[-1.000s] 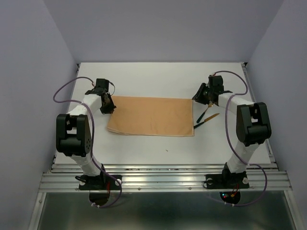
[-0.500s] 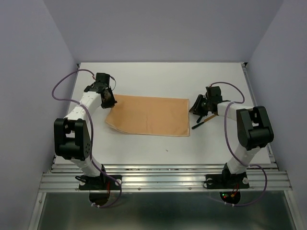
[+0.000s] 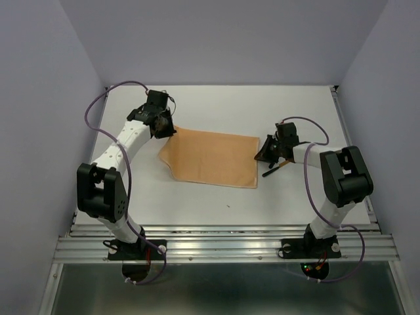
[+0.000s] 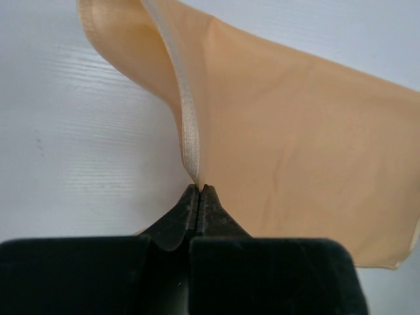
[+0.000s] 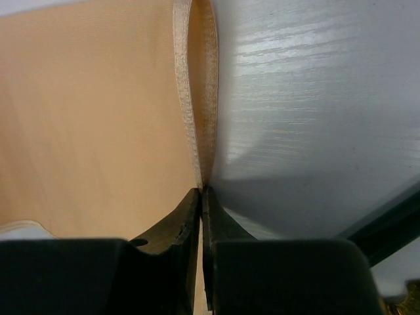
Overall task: Fold the napkin into a case and place the utensils inside
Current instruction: Pick up the rectangle-folded napkin at the center of the board, then fold the rectangle-folded napkin at the center of the board.
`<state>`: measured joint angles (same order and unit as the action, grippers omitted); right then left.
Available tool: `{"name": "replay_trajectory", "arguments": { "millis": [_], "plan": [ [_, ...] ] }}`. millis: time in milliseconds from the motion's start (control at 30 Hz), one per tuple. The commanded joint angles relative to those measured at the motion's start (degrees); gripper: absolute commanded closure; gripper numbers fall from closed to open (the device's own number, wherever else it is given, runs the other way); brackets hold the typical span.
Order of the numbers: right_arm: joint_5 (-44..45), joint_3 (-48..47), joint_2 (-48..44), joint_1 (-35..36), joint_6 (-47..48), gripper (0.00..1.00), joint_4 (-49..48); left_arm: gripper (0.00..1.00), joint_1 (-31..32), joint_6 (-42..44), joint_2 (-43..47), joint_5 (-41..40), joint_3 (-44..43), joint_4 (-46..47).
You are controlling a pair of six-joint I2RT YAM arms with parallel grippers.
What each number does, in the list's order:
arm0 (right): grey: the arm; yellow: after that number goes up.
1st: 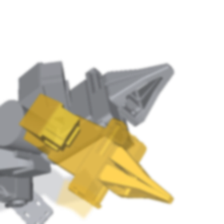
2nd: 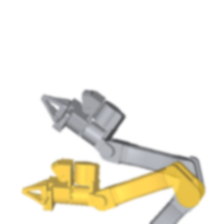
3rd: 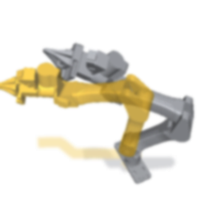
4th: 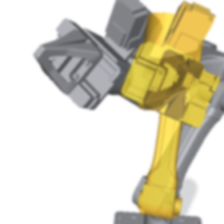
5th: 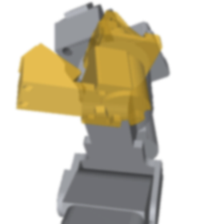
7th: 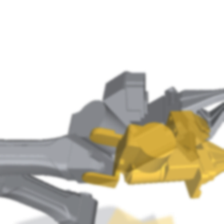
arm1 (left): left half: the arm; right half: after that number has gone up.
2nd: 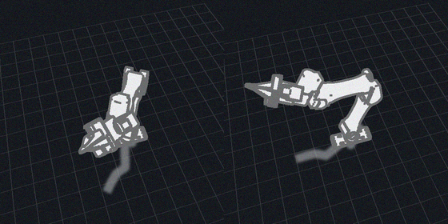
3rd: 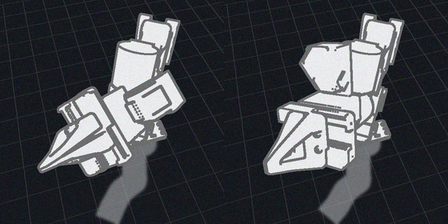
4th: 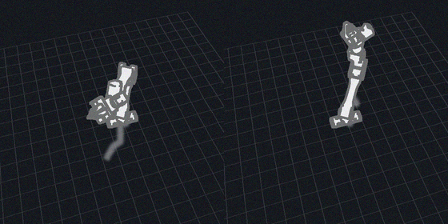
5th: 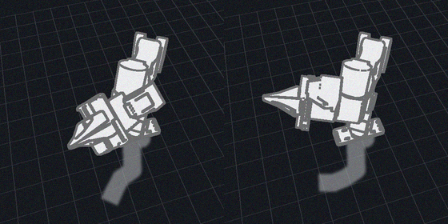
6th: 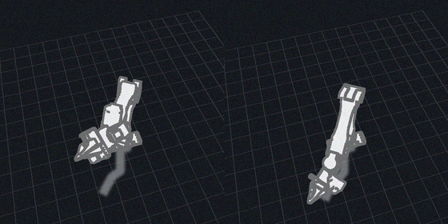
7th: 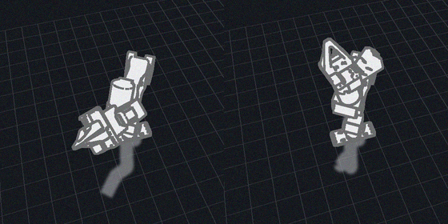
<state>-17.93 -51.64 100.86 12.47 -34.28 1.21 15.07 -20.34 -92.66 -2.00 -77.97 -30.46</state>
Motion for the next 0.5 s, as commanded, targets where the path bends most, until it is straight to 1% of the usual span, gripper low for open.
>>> {"name": "replay_trajectory", "arguments": {
  "millis": [0,100,167,300,467],
  "plan": [
    [0.71,0.40,1.09,1.33,-0.96,0.93,-2.42,1.00,3.55,-1.46,2.66,1.47,-4.11,-0.65],
    [0.88,0.05,1.88,2.64,-1.75,0.93,-3.41,1.00,6.54,-2.69,1.96,1.65,-5.43,-0.31],
    [0.97,-0.39,2.32,3.17,-2.28,0.94,-3.59,1.00,8.83,-3.30,0.82,3.48,-5.96,0.05],
    [1.23,-1.45,3.64,3.70,-3.24,0.94,-4.29,1.00,12.70,-4.97,-1.81,3.23,-8.41,0.31],
    [1.15,-3.37,5.49,4.75,-4.30,0.94,-4.99,1.00,16.04,-8.22,-5.76,3.75,-9.39,3.82]
  ]
}}
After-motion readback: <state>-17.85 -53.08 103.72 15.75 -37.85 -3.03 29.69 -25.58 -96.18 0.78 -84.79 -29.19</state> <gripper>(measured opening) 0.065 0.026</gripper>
